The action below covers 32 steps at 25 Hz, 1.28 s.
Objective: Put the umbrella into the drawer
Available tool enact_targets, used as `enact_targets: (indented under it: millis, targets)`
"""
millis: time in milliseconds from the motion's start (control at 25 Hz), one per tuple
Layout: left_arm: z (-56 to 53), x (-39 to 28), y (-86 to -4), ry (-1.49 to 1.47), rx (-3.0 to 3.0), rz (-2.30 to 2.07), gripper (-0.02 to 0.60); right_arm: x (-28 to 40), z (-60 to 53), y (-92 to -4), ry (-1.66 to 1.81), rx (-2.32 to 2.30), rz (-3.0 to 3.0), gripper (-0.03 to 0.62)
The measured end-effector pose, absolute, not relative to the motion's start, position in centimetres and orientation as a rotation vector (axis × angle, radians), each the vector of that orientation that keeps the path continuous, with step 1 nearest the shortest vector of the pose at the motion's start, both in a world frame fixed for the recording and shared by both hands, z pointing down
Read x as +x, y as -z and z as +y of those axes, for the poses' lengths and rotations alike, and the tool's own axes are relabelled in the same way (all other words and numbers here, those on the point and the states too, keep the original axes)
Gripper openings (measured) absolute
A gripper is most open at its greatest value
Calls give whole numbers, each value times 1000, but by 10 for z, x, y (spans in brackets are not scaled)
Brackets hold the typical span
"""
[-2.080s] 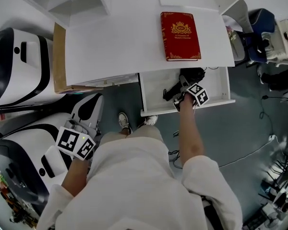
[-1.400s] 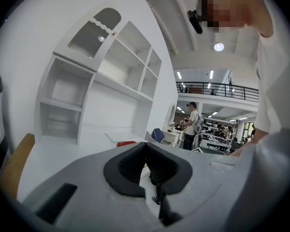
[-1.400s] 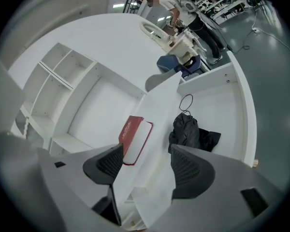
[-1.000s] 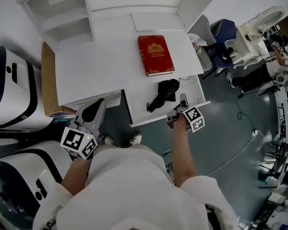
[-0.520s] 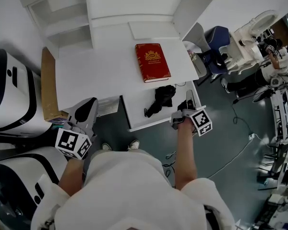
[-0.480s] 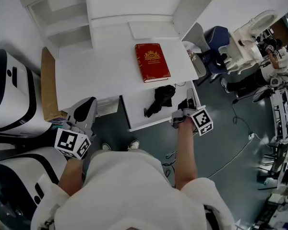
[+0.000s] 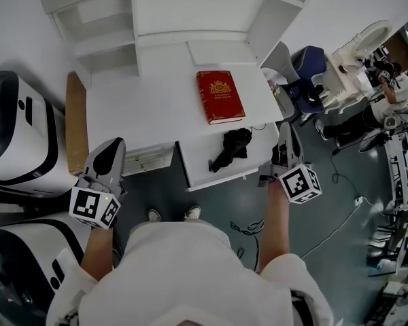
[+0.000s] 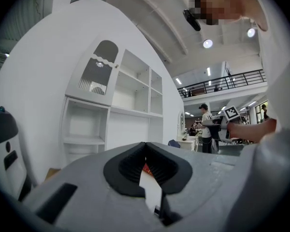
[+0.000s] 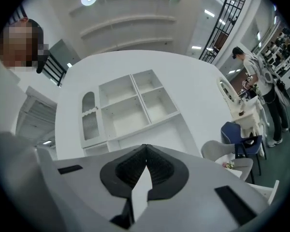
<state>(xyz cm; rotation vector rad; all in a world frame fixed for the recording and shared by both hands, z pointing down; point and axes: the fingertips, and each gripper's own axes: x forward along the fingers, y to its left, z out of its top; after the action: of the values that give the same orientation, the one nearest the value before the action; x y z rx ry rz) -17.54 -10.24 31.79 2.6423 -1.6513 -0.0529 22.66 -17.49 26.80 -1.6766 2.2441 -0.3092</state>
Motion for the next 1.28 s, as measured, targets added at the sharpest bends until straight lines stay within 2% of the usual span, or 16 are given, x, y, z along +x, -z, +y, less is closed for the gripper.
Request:
enact_targets:
  millis: [360, 720, 1280]
  targets:
    - [-84, -205, -302, 42, 2587, -1757, 14, 185, -129, -255, 99, -1694, 2406, 0]
    - [-80, -212, -291, 41, 2621, -1772, 14, 192, -84, -253, -126, -1919, 2471, 2]
    - [-64, -216, -301, 56, 2711, -1681, 14, 157, -56, -283, -102, -1956, 2535, 0]
